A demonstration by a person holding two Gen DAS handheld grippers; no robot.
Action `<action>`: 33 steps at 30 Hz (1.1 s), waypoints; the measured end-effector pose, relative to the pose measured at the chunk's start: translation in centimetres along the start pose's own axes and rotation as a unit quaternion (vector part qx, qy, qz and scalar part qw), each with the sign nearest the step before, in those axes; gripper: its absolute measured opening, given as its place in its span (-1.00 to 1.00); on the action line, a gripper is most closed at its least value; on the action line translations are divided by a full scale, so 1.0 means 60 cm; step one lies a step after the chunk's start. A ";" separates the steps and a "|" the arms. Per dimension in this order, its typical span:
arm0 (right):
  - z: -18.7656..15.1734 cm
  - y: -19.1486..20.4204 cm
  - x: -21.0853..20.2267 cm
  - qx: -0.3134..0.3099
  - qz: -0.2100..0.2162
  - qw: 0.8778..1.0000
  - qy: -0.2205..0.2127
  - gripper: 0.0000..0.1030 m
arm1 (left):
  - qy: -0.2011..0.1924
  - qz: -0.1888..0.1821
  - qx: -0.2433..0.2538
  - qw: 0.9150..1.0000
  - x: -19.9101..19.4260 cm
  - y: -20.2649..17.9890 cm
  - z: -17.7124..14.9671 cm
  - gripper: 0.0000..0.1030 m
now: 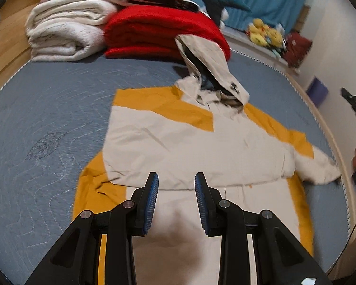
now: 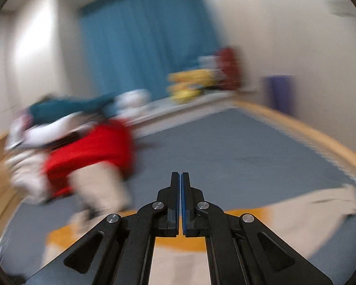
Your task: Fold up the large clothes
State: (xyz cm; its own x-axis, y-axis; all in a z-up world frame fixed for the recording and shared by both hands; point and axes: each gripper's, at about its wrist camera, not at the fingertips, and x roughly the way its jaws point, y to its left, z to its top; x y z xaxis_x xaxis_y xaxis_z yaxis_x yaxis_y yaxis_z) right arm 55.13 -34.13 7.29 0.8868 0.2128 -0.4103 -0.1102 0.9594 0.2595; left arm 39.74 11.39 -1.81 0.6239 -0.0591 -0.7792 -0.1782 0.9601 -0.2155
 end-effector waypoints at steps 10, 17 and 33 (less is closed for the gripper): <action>-0.152 0.155 0.029 0.022 0.060 0.991 0.116 -0.94 | -0.003 -0.022 -0.042 0.999 -0.024 0.042 0.020 -0.45; -0.139 -0.128 -0.030 0.085 -0.073 0.989 0.100 -0.34 | 0.009 -0.008 -0.033 0.999 -0.001 0.029 0.009 -0.45; -0.222 -0.668 -0.056 0.387 -0.211 0.895 0.065 -0.22 | 0.052 0.003 0.029 0.998 0.082 -0.061 -0.024 -0.45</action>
State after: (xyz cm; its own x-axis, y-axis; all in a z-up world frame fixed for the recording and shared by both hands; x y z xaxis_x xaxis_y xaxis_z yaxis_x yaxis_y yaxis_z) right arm 50.59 -70.83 -13.36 0.7113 -0.0708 -0.6993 0.6105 0.5551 0.5649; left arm 42.37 7.21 -5.69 0.5397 -0.0793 -0.8381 -0.1344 0.9747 -0.1788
